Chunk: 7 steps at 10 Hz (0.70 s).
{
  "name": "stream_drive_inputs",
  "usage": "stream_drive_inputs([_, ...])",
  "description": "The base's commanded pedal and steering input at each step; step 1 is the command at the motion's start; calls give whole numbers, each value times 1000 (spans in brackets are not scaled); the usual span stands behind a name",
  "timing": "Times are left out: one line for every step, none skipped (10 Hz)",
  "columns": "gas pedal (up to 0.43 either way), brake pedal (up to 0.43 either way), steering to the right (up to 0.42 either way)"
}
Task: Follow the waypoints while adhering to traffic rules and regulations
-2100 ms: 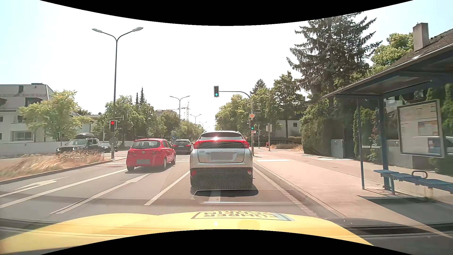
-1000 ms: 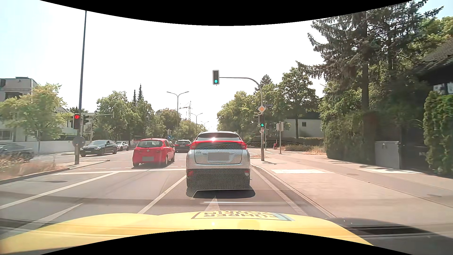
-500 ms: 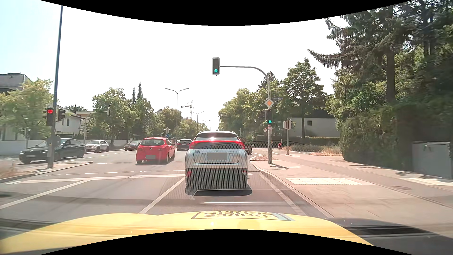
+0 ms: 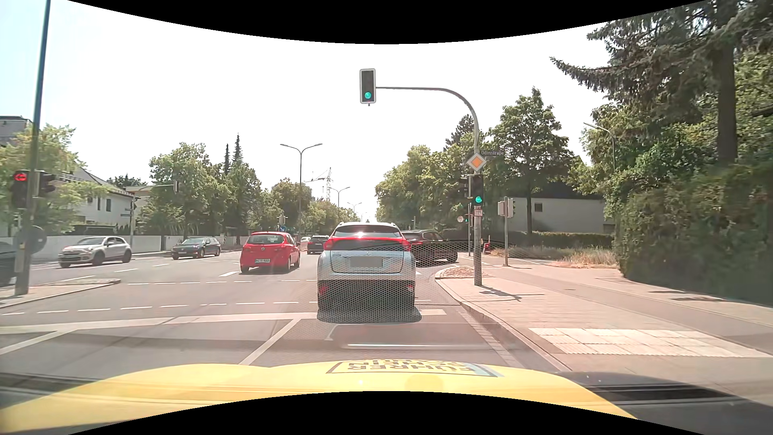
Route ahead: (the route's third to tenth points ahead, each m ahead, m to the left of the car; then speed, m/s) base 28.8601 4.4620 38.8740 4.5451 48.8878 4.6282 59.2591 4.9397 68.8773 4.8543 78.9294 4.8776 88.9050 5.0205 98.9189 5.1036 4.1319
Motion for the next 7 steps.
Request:
stream_drive_inputs([150,0,-20])
stream_drive_inputs([157,0,-21])
stream_drive_inputs([169,0,-22])
stream_drive_inputs([189,0,-25])
stream_drive_inputs([189,0,-29])
stream_drive_inputs([197,0,-33])
stream_drive_inputs([197,0,-34])
